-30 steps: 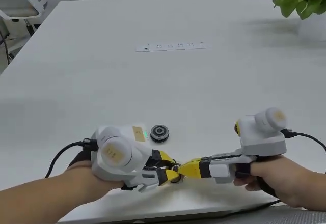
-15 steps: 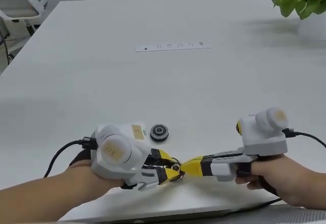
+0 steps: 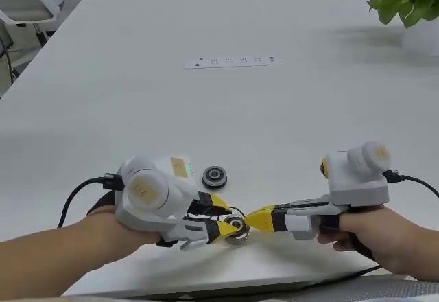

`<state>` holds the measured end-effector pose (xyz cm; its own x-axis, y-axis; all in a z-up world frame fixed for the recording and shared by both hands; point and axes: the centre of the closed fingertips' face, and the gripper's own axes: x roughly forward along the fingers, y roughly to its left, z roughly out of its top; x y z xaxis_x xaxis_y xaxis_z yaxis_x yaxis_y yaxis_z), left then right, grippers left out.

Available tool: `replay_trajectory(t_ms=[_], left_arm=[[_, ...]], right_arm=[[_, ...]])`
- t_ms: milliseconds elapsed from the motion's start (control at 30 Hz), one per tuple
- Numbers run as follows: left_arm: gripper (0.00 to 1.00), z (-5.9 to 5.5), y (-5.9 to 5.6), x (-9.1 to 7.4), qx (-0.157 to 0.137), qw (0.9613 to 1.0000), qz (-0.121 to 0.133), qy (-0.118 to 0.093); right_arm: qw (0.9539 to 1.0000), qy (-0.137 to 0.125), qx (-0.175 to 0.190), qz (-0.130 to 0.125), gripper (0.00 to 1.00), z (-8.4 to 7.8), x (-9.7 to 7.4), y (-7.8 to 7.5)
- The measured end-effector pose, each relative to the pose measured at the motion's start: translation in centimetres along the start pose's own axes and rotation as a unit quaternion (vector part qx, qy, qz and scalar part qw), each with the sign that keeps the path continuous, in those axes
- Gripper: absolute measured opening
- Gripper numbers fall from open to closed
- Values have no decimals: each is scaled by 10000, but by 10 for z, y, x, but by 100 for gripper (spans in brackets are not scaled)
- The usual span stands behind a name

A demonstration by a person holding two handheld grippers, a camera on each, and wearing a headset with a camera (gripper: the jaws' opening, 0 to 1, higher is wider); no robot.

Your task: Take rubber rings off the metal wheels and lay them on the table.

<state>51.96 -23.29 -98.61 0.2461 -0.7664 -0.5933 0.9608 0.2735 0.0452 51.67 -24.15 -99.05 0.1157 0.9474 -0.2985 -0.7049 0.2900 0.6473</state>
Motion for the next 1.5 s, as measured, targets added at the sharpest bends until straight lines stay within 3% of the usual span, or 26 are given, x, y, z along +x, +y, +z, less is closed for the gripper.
replay_trajectory(t_ms=[333,500,867,1500], left_arm=[[28,7,6,-24,-233,9995,79,-220],[36,5,11,-37,-351,9989,140,-275],[46,-7,25,-66,-587,9969,423,-314],[58,-19,32,-87,-812,9938,680,-343]], right_arm=[[9999,-38,-109,80,0,17,3,13],[9998,-17,-183,126,0,24,8,17],[9993,115,-317,171,0,37,21,11],[9982,466,-365,85,0,36,47,-1]])
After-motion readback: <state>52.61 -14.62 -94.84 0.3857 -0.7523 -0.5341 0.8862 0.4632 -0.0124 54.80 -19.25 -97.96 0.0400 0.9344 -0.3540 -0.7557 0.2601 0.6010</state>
